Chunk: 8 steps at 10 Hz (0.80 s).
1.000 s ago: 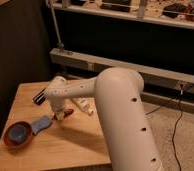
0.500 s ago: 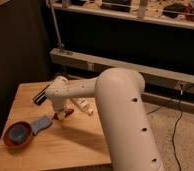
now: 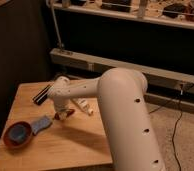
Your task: Drag the pepper across the table
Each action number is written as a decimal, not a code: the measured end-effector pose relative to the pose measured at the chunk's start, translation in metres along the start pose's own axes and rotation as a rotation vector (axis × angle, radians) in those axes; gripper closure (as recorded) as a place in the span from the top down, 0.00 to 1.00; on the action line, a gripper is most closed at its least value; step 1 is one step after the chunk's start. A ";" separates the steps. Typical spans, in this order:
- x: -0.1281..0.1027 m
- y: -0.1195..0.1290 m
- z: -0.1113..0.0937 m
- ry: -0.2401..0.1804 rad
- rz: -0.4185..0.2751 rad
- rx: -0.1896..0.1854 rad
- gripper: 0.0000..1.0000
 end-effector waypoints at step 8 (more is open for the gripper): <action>0.022 0.010 0.003 0.023 0.019 -0.025 0.49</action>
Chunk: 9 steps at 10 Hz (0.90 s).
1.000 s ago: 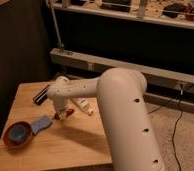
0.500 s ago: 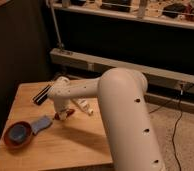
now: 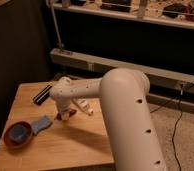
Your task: Drag the pepper across the table
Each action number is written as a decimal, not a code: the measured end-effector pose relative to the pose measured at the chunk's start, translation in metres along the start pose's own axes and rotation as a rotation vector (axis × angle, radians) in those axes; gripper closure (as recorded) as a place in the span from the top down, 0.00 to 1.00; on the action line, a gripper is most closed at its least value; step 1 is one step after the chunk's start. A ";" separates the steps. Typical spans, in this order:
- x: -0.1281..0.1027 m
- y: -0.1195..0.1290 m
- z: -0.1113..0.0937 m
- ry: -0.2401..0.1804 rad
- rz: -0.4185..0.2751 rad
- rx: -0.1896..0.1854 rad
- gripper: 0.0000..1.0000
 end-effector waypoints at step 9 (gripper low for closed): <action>0.035 0.013 -0.002 0.024 0.060 -0.009 0.49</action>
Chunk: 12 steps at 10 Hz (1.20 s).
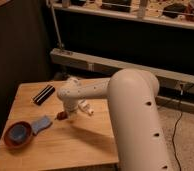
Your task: Drag the pepper across the table
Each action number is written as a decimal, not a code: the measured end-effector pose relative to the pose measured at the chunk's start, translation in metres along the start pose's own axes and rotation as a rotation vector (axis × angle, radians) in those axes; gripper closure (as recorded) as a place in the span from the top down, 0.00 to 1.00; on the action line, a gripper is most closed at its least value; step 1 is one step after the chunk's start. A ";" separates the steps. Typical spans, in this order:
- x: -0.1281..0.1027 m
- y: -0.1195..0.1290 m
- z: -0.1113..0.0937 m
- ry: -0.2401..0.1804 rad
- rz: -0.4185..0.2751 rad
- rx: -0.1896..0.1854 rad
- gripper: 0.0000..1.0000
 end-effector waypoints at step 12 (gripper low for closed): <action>-0.011 0.002 0.001 0.000 -0.005 -0.002 0.16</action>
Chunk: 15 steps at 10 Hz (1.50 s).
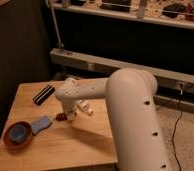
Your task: Drag the pepper across the table
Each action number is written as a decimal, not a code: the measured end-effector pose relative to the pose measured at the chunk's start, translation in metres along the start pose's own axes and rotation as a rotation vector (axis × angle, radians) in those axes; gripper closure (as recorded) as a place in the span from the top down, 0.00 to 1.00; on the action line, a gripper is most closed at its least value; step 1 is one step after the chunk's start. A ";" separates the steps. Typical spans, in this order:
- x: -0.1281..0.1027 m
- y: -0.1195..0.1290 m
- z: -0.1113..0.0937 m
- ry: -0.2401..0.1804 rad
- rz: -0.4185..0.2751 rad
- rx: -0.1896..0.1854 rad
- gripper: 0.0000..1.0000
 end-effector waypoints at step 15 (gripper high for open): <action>0.085 0.023 -0.006 0.101 0.113 -0.039 0.16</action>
